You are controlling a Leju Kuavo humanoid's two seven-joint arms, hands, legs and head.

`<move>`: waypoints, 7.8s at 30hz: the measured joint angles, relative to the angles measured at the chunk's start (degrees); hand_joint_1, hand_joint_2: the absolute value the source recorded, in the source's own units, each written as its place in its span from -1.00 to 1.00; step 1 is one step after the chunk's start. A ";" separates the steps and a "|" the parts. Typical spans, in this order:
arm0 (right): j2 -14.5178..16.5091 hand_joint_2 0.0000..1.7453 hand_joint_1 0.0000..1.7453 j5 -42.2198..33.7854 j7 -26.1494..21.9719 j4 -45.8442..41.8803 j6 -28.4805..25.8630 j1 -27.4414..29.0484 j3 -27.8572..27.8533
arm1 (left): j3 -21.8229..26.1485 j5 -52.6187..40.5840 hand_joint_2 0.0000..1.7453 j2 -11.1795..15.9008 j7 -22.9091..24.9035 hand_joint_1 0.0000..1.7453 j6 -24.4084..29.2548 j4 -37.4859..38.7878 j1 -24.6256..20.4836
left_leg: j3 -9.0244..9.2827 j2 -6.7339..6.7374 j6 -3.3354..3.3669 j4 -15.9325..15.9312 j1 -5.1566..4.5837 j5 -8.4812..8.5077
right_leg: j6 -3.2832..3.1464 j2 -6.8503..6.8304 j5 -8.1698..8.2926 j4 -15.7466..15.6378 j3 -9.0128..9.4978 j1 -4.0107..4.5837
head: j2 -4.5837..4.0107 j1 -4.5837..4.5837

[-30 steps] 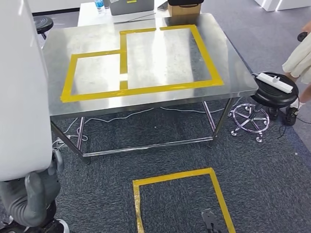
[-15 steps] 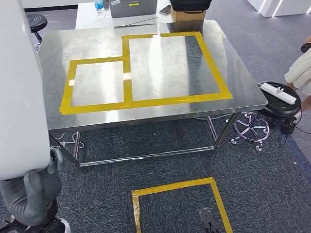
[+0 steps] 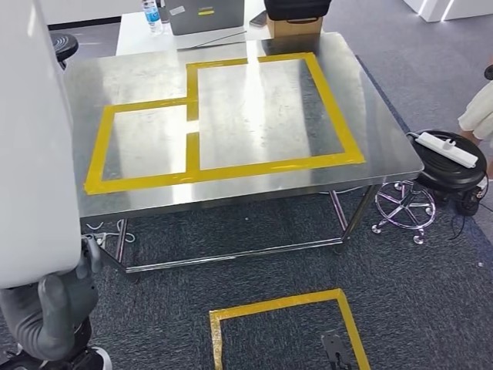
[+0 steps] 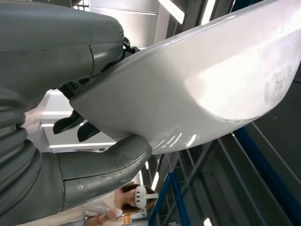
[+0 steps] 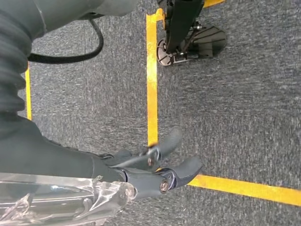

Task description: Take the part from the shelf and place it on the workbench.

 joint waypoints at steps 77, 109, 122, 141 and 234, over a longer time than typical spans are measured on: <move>-0.25 1.00 -1.00 0.73 -0.06 0.11 0.13 -0.19 0.20 | -0.55 -2.58 1.00 -0.04 -1.23 1.00 0.62 0.32 -0.42 | 4.68 0.16 2.45 -10.66 0.06 5.86 | 2.67 -0.36 -7.99 10.92 -3.30 0.42 | 0.01 0.99; -0.69 1.00 -1.00 6.59 -0.61 0.46 2.38 -1.90 5.40 | -7.19 -25.22 1.00 -3.94 9.96 1.00 15.12 26.49 -24.62 | 4.17 0.00 2.66 -10.47 -0.31 6.22 | 2.51 -0.32 -5.83 14.55 -8.60 0.49 | 0.00 1.16; -1.08 1.00 -1.00 7.60 0.86 0.84 3.12 -3.34 8.61 | -12.35 -46.37 1.00 -6.66 17.34 1.00 23.98 52.64 -38.15 | 0.58 0.00 -0.01 -2.22 -0.26 1.36 | 0.34 -0.05 2.38 -0.02 -2.48 0.10 | 0.02 1.10; -0.97 1.00 -1.00 7.02 2.54 1.18 4.42 -4.27 11.85 | -29.05 -37.65 1.00 -7.55 34.25 1.00 17.57 78.56 -46.05 | 4.20 0.07 2.88 -11.06 -0.61 6.70 | 2.78 -0.37 -3.85 15.31 -10.46 0.31 | 0.02 1.70; -1.28 -1.00 -1.00 2.39 1.30 1.44 4.48 -3.69 15.09 | 9.93 -44.40 1.00 5.15 30.74 -1.00 21.82 86.96 -42.60 | 4.63 0.07 2.26 -10.94 -0.15 6.50 | 2.35 -0.42 -2.43 13.20 -9.08 0.45 | 0.02 1.49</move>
